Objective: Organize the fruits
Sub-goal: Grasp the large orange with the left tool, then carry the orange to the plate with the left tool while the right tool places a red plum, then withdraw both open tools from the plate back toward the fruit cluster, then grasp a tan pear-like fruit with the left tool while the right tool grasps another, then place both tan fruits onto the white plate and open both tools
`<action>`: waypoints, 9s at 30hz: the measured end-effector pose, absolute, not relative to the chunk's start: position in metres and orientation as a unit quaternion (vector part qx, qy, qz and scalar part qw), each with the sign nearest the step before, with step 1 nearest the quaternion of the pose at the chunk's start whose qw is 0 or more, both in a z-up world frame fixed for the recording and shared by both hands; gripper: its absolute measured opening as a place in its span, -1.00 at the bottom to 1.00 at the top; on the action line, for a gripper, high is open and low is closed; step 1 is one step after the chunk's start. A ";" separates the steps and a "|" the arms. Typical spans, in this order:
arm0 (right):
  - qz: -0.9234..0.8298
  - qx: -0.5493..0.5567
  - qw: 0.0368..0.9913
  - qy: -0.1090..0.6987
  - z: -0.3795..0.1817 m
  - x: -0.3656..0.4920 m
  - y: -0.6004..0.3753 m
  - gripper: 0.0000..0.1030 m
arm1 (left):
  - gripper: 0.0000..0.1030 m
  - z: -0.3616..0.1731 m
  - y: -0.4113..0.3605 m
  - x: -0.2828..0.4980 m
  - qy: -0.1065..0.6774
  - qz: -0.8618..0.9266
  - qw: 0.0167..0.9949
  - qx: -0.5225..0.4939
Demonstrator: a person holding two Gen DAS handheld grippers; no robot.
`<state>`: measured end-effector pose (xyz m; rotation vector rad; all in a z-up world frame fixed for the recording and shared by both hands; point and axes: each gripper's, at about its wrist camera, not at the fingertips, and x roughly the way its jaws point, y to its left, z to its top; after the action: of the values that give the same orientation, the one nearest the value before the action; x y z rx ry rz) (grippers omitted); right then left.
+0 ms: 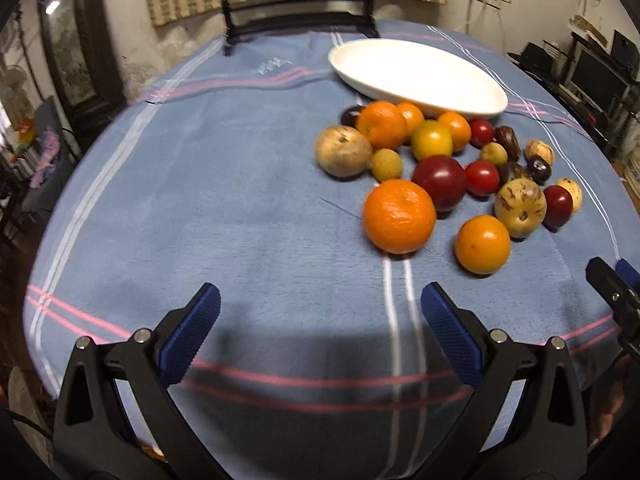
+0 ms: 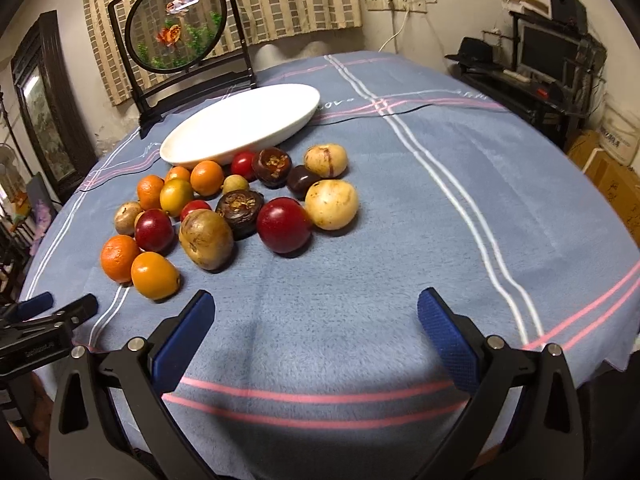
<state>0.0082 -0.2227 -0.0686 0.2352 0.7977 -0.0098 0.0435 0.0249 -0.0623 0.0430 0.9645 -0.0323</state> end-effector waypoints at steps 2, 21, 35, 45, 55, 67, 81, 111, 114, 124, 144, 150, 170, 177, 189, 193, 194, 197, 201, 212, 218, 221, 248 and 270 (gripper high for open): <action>0.011 0.120 0.915 0.385 -0.070 0.011 -0.223 0.97 | 0.96 -0.067 0.022 0.051 0.474 -0.032 0.880 0.015; 0.049 0.169 0.899 0.402 -0.075 0.045 -0.254 0.97 | -0.10 -0.074 -0.010 0.104 0.473 -0.091 0.875 0.035; 0.023 -0.076 0.892 0.444 -0.073 0.060 -0.241 0.97 | -0.11 -0.073 -0.004 0.087 0.468 -0.110 0.876 0.034; 0.116 -0.037 0.871 0.475 -0.078 0.070 -0.216 0.09 | -0.11 -0.073 -0.001 0.086 0.470 -0.113 0.875 0.021; 0.109 -0.027 0.875 0.472 -0.075 0.091 -0.208 -0.25 | -0.11 -0.074 -0.001 0.084 0.469 -0.114 0.876 0.020; 0.154 0.033 0.895 0.417 -0.028 0.080 -0.233 -0.25 | -0.11 -0.027 0.002 0.094 0.418 -0.130 0.898 0.040; 0.101 -0.003 0.873 0.478 -0.031 0.291 -0.201 -0.26 | -0.11 -0.015 -0.040 0.298 0.452 -0.088 0.885 0.077; 0.068 0.108 0.917 0.377 -0.018 0.120 -0.286 0.67 | 0.82 -0.020 0.023 0.193 0.404 -0.059 0.912 0.051; 0.052 0.123 0.917 0.376 -0.029 0.086 -0.295 0.68 | 0.82 -0.026 0.031 0.164 0.411 -0.052 0.909 0.045; 0.064 0.069 0.917 0.389 -0.047 0.051 -0.254 0.68 | 0.83 -0.042 0.045 0.111 0.421 -0.034 0.906 0.016; 0.114 0.032 0.898 0.424 -0.076 0.043 -0.210 0.68 | 0.83 -0.068 0.044 0.134 0.461 -0.034 0.886 0.036; 0.122 0.023 0.898 0.422 -0.076 0.046 -0.208 0.68 | 0.83 -0.079 0.035 0.155 0.481 -0.042 0.874 0.050; 0.136 -0.001 0.893 0.430 -0.078 0.052 -0.190 0.68 | -0.13 -0.076 0.015 0.154 0.447 -0.100 0.886 0.077; 0.103 -0.011 0.889 0.447 -0.076 0.073 -0.178 0.59 | -0.13 -0.071 0.029 0.154 0.435 -0.108 0.893 0.036; 0.120 -0.009 0.879 0.461 -0.077 0.094 -0.158 -0.03 | -0.13 -0.071 0.034 0.154 0.435 -0.109 0.894 0.018; 0.131 0.030 0.878 0.459 -0.072 0.091 -0.172 -0.17 | -0.13 -0.073 0.034 0.155 0.439 -0.104 0.892 0.020; 0.131 0.033 0.878 0.459 -0.071 0.089 -0.174 -0.17 | -0.13 -0.073 0.034 0.155 0.439 -0.104 0.892 0.020; 0.135 0.053 0.878 0.457 -0.070 0.082 -0.188 -0.17 | -0.13 -0.073 0.034 0.155 0.439 -0.103 0.892 0.019; 0.134 0.071 0.883 0.445 -0.063 0.072 -0.204 -0.17 | -0.13 -0.072 0.036 0.153 0.438 -0.102 0.893 0.018; 0.130 0.007 0.891 0.436 -0.058 0.070 -0.207 -0.11 | -0.13 -0.075 0.038 0.154 0.449 -0.105 0.887 0.026; 0.078 0.001 0.890 0.450 -0.070 0.076 -0.213 0.11 | -0.13 -0.076 0.035 0.154 0.449 -0.110 0.886 0.027; 0.080 0.003 0.887 0.454 -0.072 0.079 -0.213 0.11 | -0.13 -0.076 0.037 0.155 0.449 -0.109 0.887 0.022; 0.154 0.039 0.916 0.369 0.000 0.118 -0.213 -0.12 | -0.13 -0.001 -0.001 0.161 0.375 -0.156 0.912 0.056; 0.072 0.003 0.890 0.451 -0.048 0.275 -0.210 0.11 | 0.16 -0.045 -0.025 0.309 0.461 -0.103 0.881 0.032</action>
<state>0.2746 -0.2096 -0.0480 0.0063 0.9370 0.1495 0.3092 -0.0252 -0.0452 0.0659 0.9599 -0.2139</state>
